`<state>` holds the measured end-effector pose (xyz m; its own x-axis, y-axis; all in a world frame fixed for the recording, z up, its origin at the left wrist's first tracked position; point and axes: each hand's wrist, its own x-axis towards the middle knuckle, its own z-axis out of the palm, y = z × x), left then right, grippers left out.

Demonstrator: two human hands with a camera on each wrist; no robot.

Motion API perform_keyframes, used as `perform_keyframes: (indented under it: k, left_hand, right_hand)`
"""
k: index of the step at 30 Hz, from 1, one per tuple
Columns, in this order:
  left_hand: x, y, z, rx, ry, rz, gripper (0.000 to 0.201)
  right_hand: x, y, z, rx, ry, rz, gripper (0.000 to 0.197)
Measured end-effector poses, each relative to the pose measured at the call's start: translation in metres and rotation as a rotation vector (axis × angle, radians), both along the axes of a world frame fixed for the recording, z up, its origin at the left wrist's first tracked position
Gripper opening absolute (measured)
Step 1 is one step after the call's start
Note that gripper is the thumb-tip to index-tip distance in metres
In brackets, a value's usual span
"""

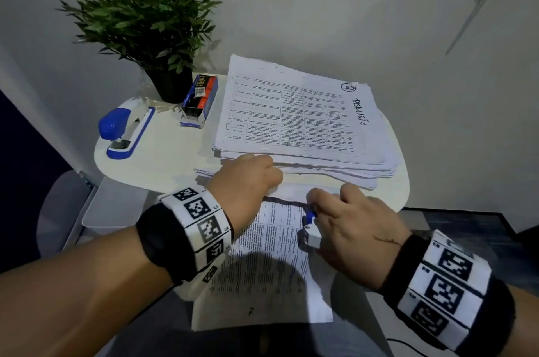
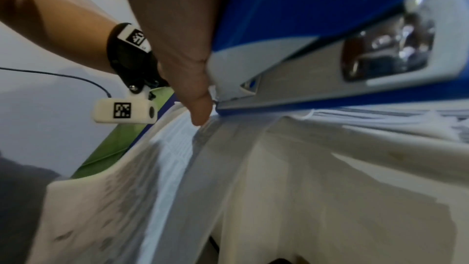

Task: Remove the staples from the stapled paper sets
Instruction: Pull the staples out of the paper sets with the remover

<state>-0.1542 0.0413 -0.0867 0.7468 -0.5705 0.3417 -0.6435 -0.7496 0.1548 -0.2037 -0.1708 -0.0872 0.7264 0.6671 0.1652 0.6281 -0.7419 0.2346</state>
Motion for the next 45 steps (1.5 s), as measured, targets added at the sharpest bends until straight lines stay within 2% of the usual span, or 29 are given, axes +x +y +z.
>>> perform_keyframes:
  k: [1, 4, 6, 8, 10, 12, 14, 17, 18, 20, 22, 23, 25, 27, 28, 31, 35, 36, 39, 42, 45]
  left_hand:
    - [-0.003, 0.000, -0.001, 0.020, -0.011, -0.018, 0.024]
    - [-0.011, 0.001, -0.005, 0.045, -0.010, -0.037, 0.024]
    - [-0.013, 0.002, -0.007, 0.034, -0.026, -0.043, 0.024]
    - [-0.014, 0.004, -0.004, 0.046, 0.018, -0.004, 0.018]
    - [-0.016, 0.008, -0.003, 0.039, 0.045, 0.054, 0.024]
    - [-0.020, 0.015, 0.002, -0.012, 0.108, 0.106, 0.002]
    - [-0.019, 0.021, 0.007, -0.081, 0.098, 0.149, 0.024]
    - [-0.017, 0.018, 0.021, -0.182, 0.122, 0.269, 0.026]
    - [-0.015, 0.016, 0.027, -0.169, 0.148, 0.316, 0.025]
    - [-0.008, 0.008, 0.038, -0.096, 0.203, 0.374, 0.023]
    - [0.001, -0.001, 0.051, -0.075, 0.284, 0.399, 0.022]
    - [0.005, -0.005, 0.056, -0.073, 0.322, 0.391, 0.020]
    - [0.012, -0.016, 0.065, -0.033, 0.388, 0.370, 0.015]
    - [0.015, -0.027, 0.073, -0.021, 0.407, 0.360, 0.007]
    - [0.016, -0.030, 0.076, -0.039, 0.400, 0.350, 0.011]
    - [0.016, -0.033, 0.080, -0.141, 0.434, 0.346, 0.039]
    - [0.013, -0.030, 0.076, -0.238, 0.504, 0.377, 0.054]
    - [0.011, -0.029, 0.074, -0.261, 0.519, 0.377, 0.055]
    - [0.007, -0.027, 0.069, -0.320, 0.533, 0.361, 0.052]
    - [0.004, -0.022, 0.067, -0.320, 0.514, 0.367, 0.049]
    - [0.004, -0.018, 0.069, -0.342, 0.495, 0.384, 0.050]
  right_hand:
    - [-0.003, -0.001, -0.004, -0.018, 0.015, 0.003, 0.005]
    - [-0.008, -0.005, -0.015, -0.015, 0.035, 0.001, 0.026]
    - [-0.006, -0.006, -0.015, -0.007, 0.062, 0.009, 0.025]
    - [-0.005, -0.008, -0.012, -0.006, 0.092, 0.005, 0.032]
    - [-0.005, -0.008, -0.011, -0.018, 0.122, -0.001, 0.044]
    - [-0.001, -0.009, -0.008, -0.020, 0.179, -0.014, 0.055]
    - [0.006, -0.011, 0.000, 0.058, 0.219, -0.032, 0.058]
    - [0.023, -0.013, 0.028, 0.420, 0.283, -0.130, 0.071]
    - [0.027, -0.011, 0.042, 0.574, 0.291, -0.193, 0.066]
    - [0.035, -0.005, 0.070, 0.943, 0.160, -0.283, 0.030]
    - [0.040, 0.008, 0.091, 1.222, -0.006, -0.291, 0.025]
    - [0.044, 0.015, 0.098, 1.343, -0.031, -0.250, 0.024]
    - [0.053, 0.031, 0.104, 1.506, 0.028, -0.202, 0.024]
    - [0.061, 0.046, 0.099, 1.530, 0.146, -0.292, 0.025]
    - [0.064, 0.051, 0.093, 1.547, 0.199, -0.325, 0.023]
    - [0.064, 0.057, 0.073, 1.575, 0.207, -0.369, 0.020]
    - [0.062, 0.053, 0.063, 1.577, 0.221, -0.452, 0.048]
    - [0.062, 0.053, 0.062, 1.583, 0.241, -0.466, 0.049]
    - [0.063, 0.054, 0.064, 1.562, 0.255, -0.445, 0.031]
    - [0.065, 0.055, 0.063, 1.579, 0.248, -0.450, 0.040]
    - [0.065, 0.055, 0.063, 1.632, 0.256, -0.438, 0.019]
